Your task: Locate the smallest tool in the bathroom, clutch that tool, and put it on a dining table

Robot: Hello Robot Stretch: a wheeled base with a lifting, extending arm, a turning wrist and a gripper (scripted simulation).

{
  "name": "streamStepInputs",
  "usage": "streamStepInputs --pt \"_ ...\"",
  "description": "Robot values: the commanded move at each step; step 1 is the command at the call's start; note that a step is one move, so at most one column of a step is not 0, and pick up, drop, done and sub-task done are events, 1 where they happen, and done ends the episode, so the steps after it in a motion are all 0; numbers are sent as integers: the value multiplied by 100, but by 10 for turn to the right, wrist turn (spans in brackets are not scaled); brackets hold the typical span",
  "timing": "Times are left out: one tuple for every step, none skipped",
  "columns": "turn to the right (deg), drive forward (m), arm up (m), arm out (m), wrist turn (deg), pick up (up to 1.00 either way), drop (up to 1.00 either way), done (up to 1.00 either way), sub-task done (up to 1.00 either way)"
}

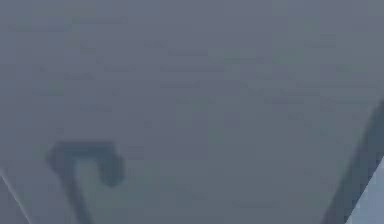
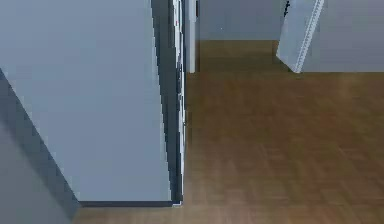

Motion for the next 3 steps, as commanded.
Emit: streamStepInputs --pt "450 0 0 0 0 0 0 0 0" --pt "450 0 0 0 0 0 0 0 0" --pt "450 0 0 0 0 0 0 0 0"
